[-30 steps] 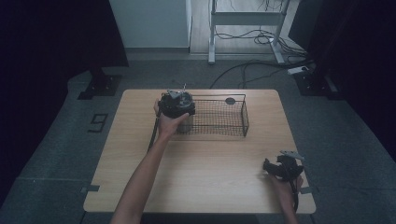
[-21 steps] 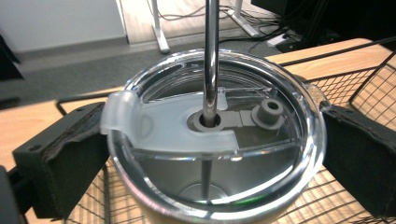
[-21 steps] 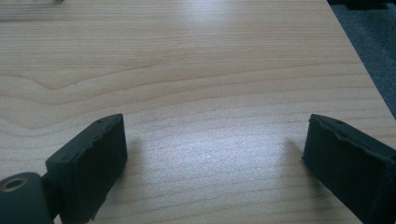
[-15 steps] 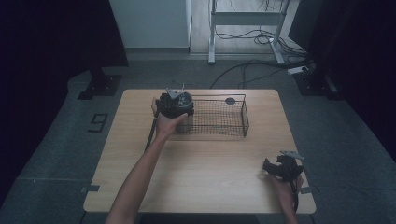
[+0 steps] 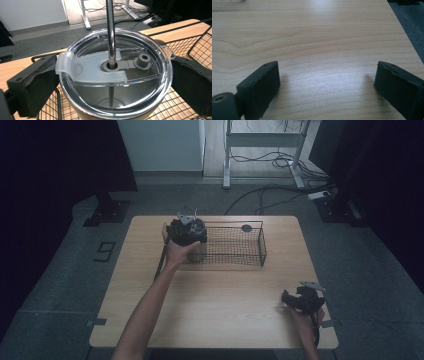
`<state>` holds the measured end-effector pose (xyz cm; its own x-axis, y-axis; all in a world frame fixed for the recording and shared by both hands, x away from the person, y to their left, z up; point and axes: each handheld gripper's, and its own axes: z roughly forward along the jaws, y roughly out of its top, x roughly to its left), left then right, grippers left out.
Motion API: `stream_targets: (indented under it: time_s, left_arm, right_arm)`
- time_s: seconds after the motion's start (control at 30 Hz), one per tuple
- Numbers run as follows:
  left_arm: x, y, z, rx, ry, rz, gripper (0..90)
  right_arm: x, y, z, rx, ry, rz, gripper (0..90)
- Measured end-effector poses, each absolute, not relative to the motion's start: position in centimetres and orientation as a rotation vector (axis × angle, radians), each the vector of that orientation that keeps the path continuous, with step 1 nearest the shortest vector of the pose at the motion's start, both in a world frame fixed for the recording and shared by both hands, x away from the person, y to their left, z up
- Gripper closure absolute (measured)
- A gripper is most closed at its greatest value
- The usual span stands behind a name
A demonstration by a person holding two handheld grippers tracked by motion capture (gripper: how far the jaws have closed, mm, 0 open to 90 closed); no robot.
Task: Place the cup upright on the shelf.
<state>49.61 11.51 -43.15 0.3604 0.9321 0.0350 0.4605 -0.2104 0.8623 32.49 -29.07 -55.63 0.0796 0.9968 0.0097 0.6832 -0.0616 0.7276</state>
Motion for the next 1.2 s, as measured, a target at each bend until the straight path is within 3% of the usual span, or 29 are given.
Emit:
stream_targets:
  time_s: [0.67,1.2]
  left_arm:
    - [48.7,12.3,-44.3,1.809,1.224,0.737,0.0]
    - [45.3,13.4,-43.7,1.816,1.175,0.715,0.0]
  right_arm:
    - [32.5,-29.1,-55.6,1.805,1.66,0.725,6.0]
    - [32.5,-29.1,-55.6,1.806,1.659,0.726,6.1]
